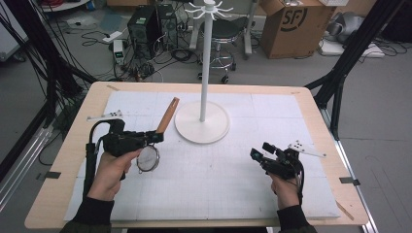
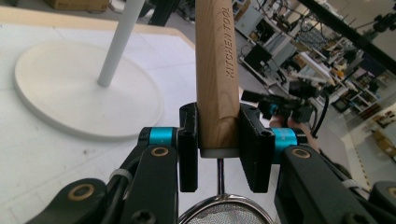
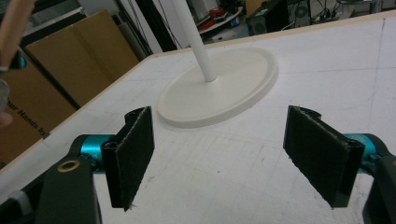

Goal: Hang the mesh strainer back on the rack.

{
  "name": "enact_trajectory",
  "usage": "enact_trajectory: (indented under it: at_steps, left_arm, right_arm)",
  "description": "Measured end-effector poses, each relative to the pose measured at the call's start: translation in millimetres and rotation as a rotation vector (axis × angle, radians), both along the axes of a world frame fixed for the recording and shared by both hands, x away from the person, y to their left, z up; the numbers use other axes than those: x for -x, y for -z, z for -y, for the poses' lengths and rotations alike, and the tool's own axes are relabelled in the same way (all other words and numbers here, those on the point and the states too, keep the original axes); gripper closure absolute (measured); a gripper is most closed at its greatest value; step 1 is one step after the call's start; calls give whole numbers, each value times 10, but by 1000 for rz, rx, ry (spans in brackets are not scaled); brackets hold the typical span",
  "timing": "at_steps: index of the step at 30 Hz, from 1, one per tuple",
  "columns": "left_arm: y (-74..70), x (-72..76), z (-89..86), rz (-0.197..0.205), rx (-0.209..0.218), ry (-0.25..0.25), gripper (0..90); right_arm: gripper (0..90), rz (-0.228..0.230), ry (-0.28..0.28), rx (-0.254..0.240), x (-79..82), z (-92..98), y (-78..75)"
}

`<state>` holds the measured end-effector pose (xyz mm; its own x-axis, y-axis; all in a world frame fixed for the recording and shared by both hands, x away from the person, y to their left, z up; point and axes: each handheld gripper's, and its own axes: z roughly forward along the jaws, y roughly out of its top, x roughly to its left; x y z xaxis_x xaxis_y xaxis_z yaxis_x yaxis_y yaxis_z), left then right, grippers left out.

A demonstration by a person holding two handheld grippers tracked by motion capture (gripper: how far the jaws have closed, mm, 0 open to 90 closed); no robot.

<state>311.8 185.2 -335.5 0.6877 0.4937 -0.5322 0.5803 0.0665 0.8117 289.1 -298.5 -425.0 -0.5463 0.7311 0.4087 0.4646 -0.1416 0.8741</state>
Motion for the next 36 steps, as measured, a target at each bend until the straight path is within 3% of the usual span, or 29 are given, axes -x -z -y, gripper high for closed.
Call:
enact_trajectory:
  at_steps: [6,9,16,27,31,36]
  left_arm:
    - [-218,-59,38,38,-2,-16,712]
    - [-307,-87,50,53,24,-20,712]
    - [-516,-187,156,100,32,-14,712]
    - [-763,-304,299,167,48,-11,711]
    - [-849,-333,352,204,78,-5,711]
    - [-910,-383,368,238,117,-32,712]
  right_arm:
    - [238,-4,-7,-22,-37,34,27]
    - [238,-8,-12,-28,-34,36,35]
    - [238,-9,-9,-52,-26,42,32]
    - [238,-7,-15,-69,-35,54,51]
    - [238,-5,-14,-75,-38,64,55]
    - [238,-16,-16,-89,-42,66,59]
